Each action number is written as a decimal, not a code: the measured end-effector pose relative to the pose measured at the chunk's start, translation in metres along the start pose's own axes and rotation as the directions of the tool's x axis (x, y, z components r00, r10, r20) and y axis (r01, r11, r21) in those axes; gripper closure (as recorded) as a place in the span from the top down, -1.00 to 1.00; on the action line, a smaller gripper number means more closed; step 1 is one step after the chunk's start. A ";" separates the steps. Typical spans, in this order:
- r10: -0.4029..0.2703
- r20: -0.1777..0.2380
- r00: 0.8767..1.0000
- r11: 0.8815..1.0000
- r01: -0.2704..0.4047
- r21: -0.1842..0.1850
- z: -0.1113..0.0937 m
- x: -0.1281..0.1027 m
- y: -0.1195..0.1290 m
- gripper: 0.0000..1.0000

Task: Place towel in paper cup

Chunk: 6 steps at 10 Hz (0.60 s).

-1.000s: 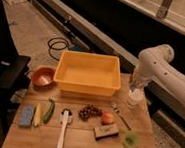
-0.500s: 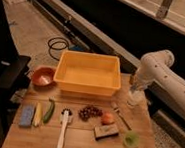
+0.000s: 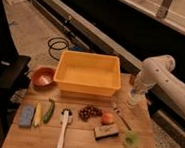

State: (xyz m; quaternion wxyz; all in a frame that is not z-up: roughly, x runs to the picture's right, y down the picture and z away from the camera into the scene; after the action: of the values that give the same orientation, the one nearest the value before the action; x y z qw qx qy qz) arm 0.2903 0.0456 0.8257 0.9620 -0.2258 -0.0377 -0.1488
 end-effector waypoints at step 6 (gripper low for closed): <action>0.025 0.030 0.999 0.999 -0.025 -0.028 0.015 -0.002 0.011 -0.78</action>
State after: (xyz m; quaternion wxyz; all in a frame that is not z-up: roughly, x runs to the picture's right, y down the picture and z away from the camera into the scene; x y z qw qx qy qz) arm 0.2915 0.0626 0.8345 0.9599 -0.2418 -0.0473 -0.1339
